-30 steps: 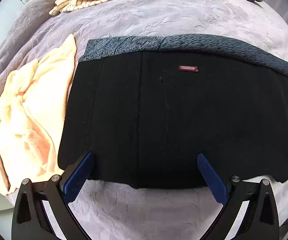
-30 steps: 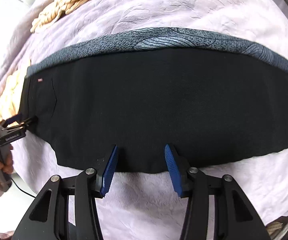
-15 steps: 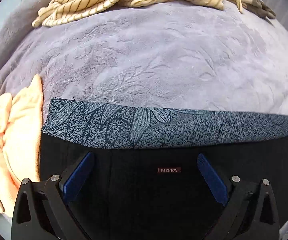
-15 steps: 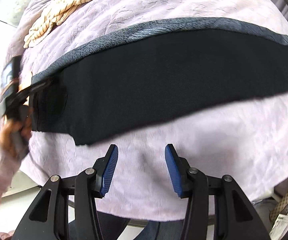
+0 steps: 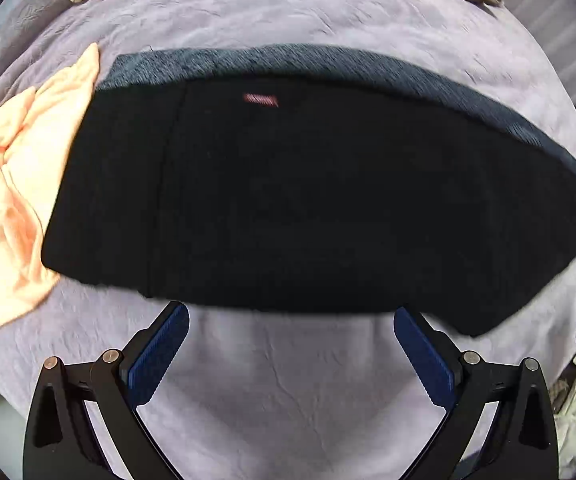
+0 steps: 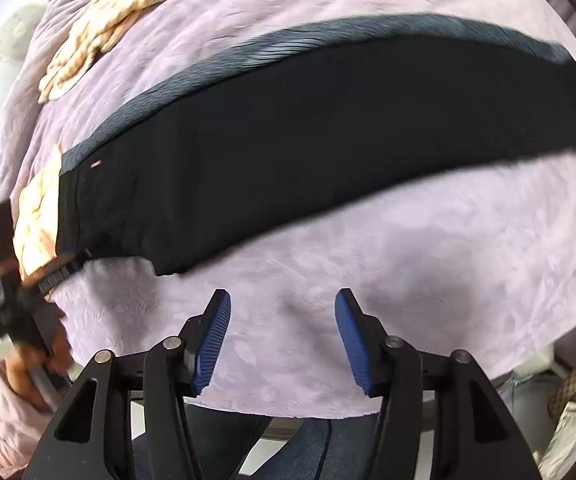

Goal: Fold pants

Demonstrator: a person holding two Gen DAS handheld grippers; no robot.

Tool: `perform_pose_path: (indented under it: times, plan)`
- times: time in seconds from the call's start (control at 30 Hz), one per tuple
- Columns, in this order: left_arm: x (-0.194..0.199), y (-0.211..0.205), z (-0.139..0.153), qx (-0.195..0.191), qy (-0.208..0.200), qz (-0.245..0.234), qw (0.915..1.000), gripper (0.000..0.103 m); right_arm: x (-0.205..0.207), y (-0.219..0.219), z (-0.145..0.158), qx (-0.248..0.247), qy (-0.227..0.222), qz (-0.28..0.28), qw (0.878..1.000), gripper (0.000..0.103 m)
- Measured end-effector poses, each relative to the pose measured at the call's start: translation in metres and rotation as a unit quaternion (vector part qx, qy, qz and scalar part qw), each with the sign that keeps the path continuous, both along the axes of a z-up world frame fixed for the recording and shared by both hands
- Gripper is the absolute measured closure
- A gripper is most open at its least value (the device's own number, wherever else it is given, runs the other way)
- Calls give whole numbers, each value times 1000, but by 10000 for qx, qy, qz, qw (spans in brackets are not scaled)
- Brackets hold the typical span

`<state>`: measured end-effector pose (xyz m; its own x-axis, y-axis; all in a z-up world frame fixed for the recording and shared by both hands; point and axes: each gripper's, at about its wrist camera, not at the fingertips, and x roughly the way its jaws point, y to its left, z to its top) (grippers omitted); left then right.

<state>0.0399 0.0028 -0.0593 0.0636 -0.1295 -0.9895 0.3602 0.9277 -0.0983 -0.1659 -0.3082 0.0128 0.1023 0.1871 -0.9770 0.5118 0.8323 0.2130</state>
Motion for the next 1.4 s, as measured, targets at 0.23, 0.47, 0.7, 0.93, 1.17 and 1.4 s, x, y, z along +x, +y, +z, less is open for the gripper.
perform_pose_path:
  times: [0.23, 0.47, 0.7, 0.93, 1.17, 1.4]
  plan:
    - [-18, -22, 20, 82, -213, -352, 9991, 0, -3, -2, 4, 80, -110, -7, 9999, 40]
    - [-19, -101, 29, 259, -463, -805, 9953, 0, -51, -87, 6, 38, -337, -862, 9957, 40]
    - [-54, -236, 37, 247, -336, -999, 9941, 0, -109, -233, -5, 295, -677, -2028, 9764, 40]
    - [-76, -336, 35, 255, -479, -1048, 9930, 0, -143, -348, -26, 734, -1014, -2810, 9515, 40]
    - [-51, -384, 12, 613, -887, -1072, 9884, 0, -151, -393, -38, 956, -1453, -3209, 9310, 40]
    - [-6, -394, -7, 832, -896, -836, 9890, 0, -141, -420, -40, 1480, -2085, -3385, 9056, 40]
